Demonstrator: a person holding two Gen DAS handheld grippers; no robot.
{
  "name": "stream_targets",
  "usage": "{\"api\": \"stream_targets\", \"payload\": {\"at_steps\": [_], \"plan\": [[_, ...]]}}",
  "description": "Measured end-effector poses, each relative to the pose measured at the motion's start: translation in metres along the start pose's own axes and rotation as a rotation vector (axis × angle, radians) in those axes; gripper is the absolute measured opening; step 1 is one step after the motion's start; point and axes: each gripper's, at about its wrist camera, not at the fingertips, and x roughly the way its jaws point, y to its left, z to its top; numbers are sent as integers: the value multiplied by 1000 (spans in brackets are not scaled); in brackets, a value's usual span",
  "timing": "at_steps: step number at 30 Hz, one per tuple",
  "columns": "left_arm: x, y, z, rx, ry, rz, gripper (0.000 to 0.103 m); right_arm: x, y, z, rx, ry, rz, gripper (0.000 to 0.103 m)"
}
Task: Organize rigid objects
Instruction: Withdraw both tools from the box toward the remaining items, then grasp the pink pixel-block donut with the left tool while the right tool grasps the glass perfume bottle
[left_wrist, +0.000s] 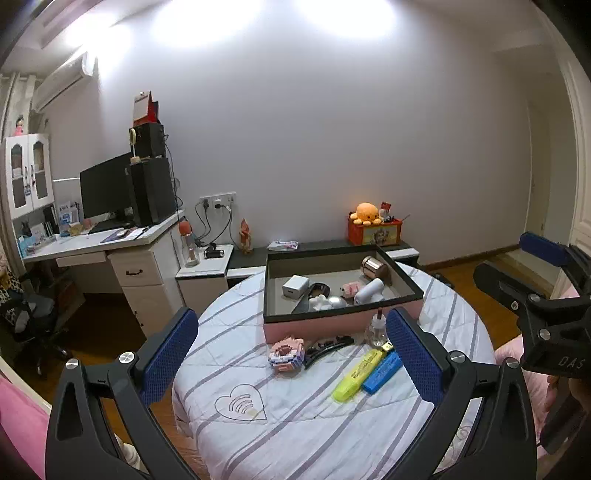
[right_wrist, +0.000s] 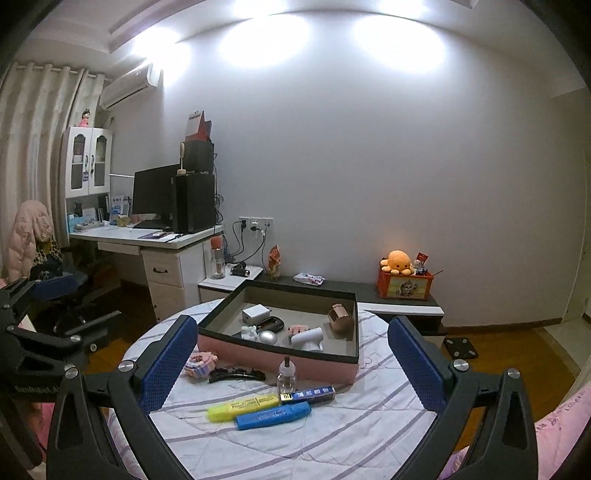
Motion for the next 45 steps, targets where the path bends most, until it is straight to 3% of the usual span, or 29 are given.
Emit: {"api": "stream_targets", "payload": {"at_steps": [6, 17, 30, 42, 45], "plan": [[-4, 4, -1, -16, -7, -5, 103, -1, 1, -3, 2, 19, 0, 103], [13, 8, -12, -17, 59, -3, 103, 13, -10, -15, 32, 74, -13, 103], [71, -2, -48, 9, 240, -55, 103, 63, -27, -51, 67, 242, -2, 103], [147, 25, -75, -78, 407, -17, 103, 134, -21, -76, 98, 379, 79, 103], [166, 31, -79, -107, 439, -22, 103, 152, -21, -81, 110, 413, 90, 97]]}}
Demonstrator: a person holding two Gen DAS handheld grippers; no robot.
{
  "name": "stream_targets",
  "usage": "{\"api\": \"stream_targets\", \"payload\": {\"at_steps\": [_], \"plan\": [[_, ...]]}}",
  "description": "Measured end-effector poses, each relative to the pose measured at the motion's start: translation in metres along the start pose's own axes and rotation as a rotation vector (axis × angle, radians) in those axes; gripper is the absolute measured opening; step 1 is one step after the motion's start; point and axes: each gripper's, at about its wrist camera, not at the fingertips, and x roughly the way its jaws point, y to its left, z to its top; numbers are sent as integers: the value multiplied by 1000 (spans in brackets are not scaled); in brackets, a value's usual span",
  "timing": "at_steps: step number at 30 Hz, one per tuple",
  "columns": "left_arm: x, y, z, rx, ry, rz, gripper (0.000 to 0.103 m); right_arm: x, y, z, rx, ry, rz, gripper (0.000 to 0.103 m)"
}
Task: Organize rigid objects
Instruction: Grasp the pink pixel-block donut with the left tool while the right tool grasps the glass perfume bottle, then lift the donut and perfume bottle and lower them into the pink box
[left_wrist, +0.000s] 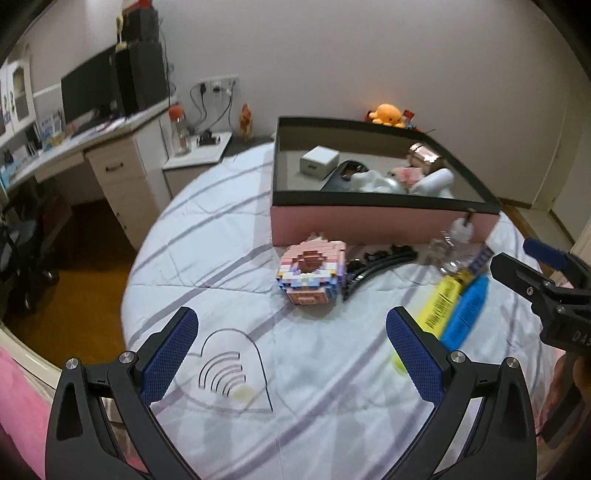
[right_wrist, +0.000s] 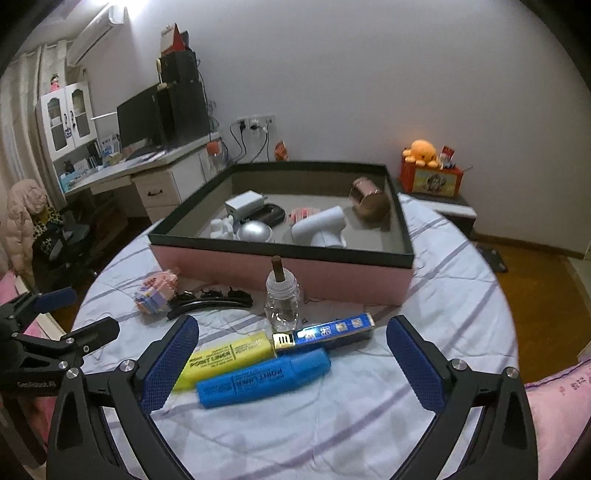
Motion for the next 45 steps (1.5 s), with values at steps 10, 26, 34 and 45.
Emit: {"api": "stream_targets", "payload": {"at_steps": [10, 26, 34, 45], "plan": [[64, 9, 23, -49, 119, -55, 103, 50, -5, 12, 11, 104, 32, 67], [78, 4, 33, 16, 117, -193, 58, 78, -1, 10, -1, 189, 95, 36], [67, 2, 28, 27, 110, -177, 52, 67, 2, 12, -12, 173, 103, 31], [27, 5, 28, 30, 51, -118, 52, 36, 7, 20, -31, 102, 122, 31]]}}
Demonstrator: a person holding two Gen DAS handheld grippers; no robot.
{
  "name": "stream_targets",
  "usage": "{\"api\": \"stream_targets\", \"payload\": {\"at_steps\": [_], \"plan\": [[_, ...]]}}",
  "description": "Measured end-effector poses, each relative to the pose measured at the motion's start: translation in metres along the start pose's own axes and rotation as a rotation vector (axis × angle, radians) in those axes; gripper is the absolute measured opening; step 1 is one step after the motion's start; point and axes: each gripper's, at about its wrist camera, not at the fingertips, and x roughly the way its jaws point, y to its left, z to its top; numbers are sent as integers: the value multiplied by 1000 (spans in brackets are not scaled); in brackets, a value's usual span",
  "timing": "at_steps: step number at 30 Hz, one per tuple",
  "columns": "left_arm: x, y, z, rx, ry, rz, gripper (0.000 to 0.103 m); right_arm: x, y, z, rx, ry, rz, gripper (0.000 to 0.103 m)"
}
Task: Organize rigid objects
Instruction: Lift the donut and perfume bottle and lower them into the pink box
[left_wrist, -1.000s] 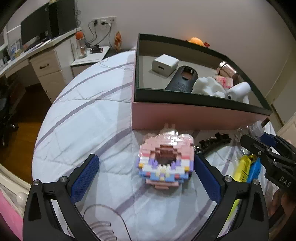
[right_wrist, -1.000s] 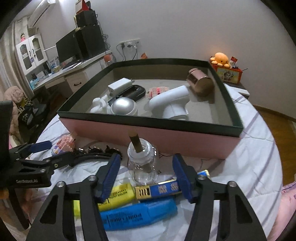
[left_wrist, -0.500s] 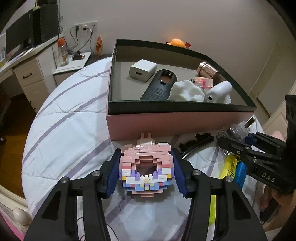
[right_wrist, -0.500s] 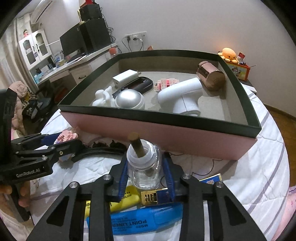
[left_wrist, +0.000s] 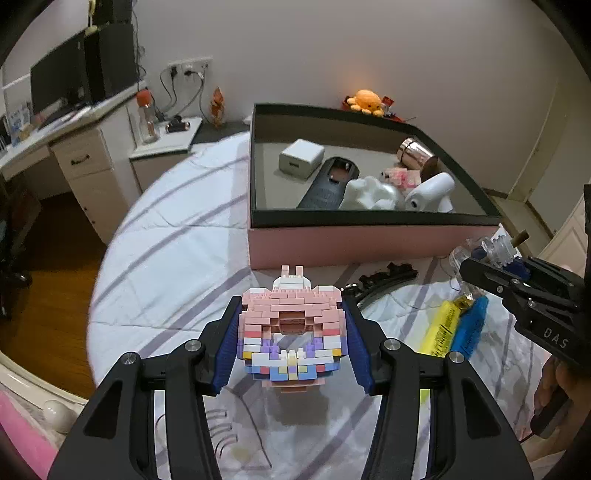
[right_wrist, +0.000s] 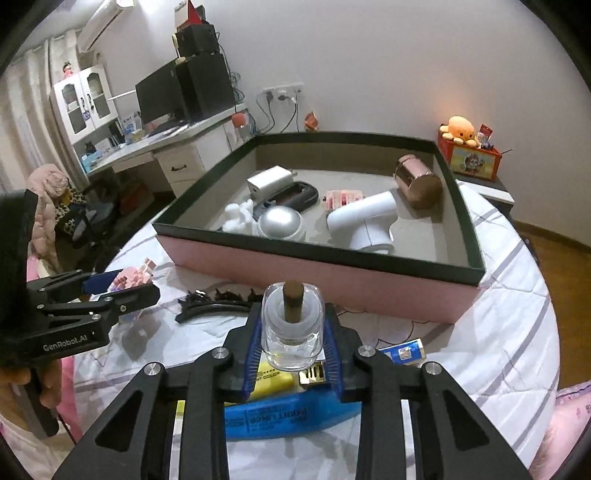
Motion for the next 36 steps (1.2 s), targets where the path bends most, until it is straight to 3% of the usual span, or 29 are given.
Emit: {"api": "stream_targets", "payload": {"at_steps": [19, 29, 36], "plan": [[-147, -39, 17, 8, -325, 55, 52, -117, 37, 20, -122, -239, -11, 31], [-200, -61, 15, 49, -431, 127, 52, -164, 47, 26, -160, -341, 5, 31], [-205, -74, 23, 81, -447, 168, 52, -170, 47, 33, -176, -362, 18, 31]]}}
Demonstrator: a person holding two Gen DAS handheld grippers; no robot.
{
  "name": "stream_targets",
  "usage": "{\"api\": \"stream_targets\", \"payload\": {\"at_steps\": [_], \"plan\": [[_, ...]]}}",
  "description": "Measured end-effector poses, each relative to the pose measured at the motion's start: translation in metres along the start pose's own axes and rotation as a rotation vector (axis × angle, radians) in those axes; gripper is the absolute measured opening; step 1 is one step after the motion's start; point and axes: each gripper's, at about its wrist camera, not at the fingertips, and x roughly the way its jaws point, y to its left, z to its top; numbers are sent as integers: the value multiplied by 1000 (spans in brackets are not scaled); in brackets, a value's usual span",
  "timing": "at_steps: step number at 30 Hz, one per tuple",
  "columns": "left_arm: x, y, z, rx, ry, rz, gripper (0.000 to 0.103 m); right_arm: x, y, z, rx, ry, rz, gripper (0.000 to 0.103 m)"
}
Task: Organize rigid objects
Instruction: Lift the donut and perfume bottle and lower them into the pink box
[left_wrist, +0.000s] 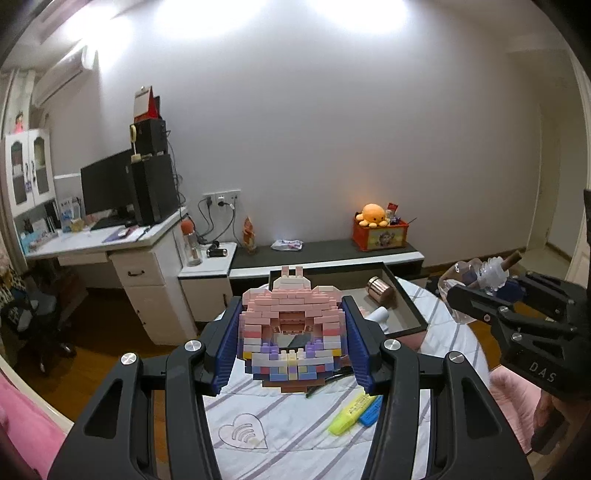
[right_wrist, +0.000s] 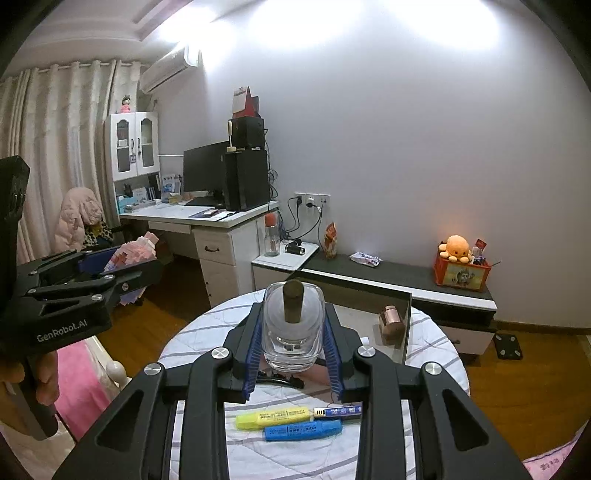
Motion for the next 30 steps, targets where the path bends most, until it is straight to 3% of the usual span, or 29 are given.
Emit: {"api": "stream_targets", "payload": {"at_steps": [7, 17, 23, 30], "plan": [[21, -13, 12, 39, 13, -8, 52, 10, -10, 1, 4, 11, 1, 31], [98, -32, 23, 89, 106, -52, 53, 56, -36, 5, 8, 72, -6, 31], [167, -32, 18, 94, 217, -75, 53, 103, -60, 2, 22, 147, -14, 31], [257, -33, -16, 77, 408, -128, 53, 162, -86, -25, 54, 272, -31, 31]]}}
